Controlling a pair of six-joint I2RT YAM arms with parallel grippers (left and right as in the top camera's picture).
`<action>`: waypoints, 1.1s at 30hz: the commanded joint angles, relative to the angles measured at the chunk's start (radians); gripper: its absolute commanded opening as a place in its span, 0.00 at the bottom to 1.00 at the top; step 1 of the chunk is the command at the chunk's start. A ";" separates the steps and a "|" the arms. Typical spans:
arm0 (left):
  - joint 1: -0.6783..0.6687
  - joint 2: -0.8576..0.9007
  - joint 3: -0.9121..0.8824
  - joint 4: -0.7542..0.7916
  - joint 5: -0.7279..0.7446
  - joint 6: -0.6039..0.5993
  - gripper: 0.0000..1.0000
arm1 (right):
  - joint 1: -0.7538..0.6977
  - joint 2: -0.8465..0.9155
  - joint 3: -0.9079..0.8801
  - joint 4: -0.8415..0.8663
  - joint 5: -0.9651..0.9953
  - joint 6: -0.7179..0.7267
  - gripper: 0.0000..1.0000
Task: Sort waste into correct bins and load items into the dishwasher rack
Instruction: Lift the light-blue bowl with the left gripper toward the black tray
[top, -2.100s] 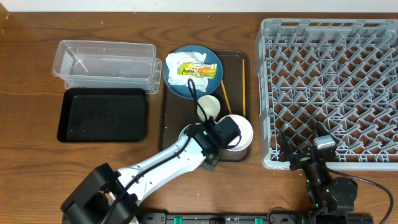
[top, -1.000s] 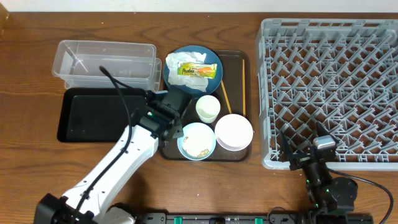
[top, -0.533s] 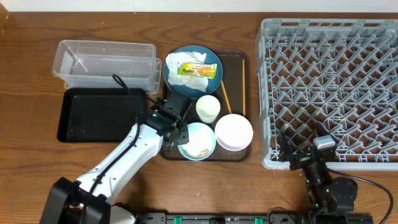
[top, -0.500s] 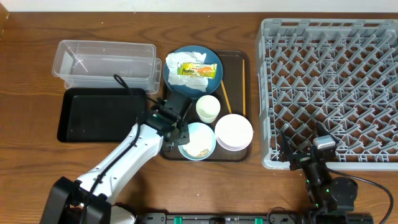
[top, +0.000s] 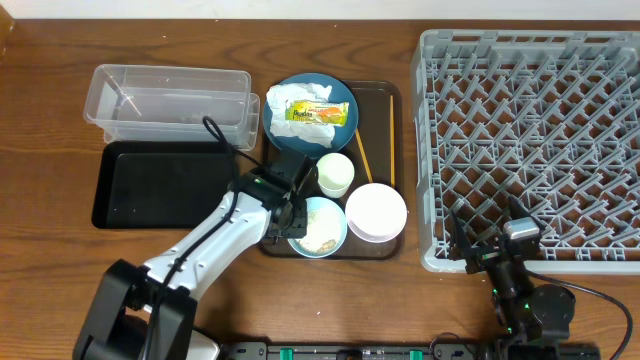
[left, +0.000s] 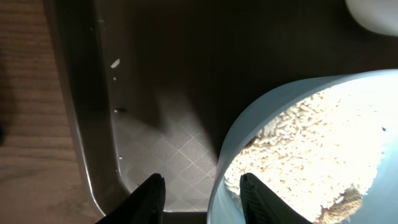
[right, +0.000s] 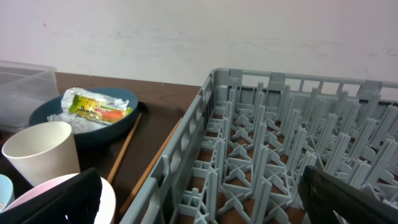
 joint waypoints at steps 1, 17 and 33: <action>-0.001 0.009 -0.006 0.006 0.008 0.016 0.40 | 0.011 -0.002 -0.001 -0.003 -0.004 -0.004 0.99; -0.001 0.013 -0.006 0.030 -0.011 0.016 0.19 | 0.011 -0.002 -0.001 -0.003 -0.004 -0.004 0.99; -0.001 0.026 -0.006 0.058 -0.011 0.017 0.13 | 0.011 -0.002 -0.001 -0.003 -0.004 -0.004 0.99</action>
